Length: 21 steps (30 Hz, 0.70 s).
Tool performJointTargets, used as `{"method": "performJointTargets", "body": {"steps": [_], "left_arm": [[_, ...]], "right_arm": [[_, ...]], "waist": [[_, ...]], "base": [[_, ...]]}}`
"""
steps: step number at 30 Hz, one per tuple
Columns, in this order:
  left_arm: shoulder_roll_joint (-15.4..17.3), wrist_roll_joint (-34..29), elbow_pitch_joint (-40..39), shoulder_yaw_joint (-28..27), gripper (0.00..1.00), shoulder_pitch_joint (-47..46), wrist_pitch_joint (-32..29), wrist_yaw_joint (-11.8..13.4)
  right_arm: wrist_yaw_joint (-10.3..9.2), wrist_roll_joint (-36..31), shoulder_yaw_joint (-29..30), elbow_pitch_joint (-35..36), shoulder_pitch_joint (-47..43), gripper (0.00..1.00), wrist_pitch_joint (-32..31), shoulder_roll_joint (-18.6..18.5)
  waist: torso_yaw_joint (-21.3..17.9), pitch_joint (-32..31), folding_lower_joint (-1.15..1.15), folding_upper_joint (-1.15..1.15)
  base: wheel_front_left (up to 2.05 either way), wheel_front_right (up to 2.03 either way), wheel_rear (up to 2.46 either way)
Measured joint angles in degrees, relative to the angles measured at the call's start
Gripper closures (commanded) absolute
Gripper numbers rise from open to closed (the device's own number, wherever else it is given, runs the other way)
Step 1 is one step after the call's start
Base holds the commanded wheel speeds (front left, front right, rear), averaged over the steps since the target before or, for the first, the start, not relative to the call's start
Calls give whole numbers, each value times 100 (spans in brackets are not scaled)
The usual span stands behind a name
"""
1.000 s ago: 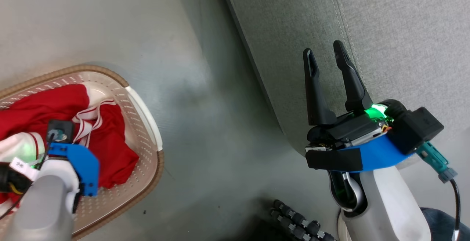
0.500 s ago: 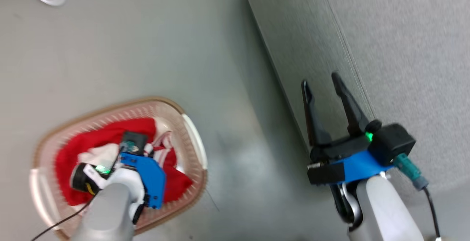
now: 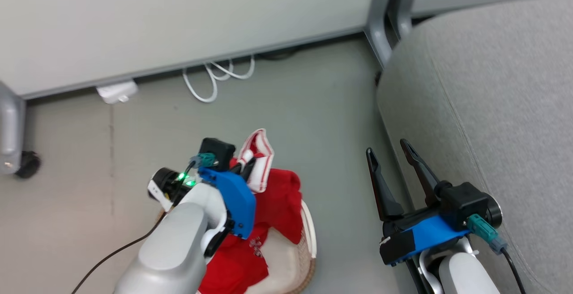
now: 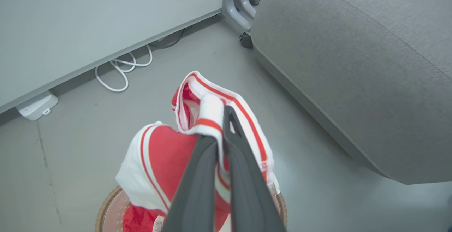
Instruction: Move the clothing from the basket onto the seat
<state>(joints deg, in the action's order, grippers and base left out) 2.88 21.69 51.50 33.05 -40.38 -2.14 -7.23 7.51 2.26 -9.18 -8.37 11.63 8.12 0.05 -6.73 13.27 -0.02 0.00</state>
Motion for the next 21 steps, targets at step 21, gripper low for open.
{"method": "performJointTargets", "body": {"steps": [21], "left_arm": [[-5, 1774, -1380, 1719, 100, -1233, -180, 644]], "right_arm": [[0, 18, -87, 305, -527, 0, -415, -1]], "waist": [[833, -1320, 2, 0]], "base": [[0, 0, 0]]}}
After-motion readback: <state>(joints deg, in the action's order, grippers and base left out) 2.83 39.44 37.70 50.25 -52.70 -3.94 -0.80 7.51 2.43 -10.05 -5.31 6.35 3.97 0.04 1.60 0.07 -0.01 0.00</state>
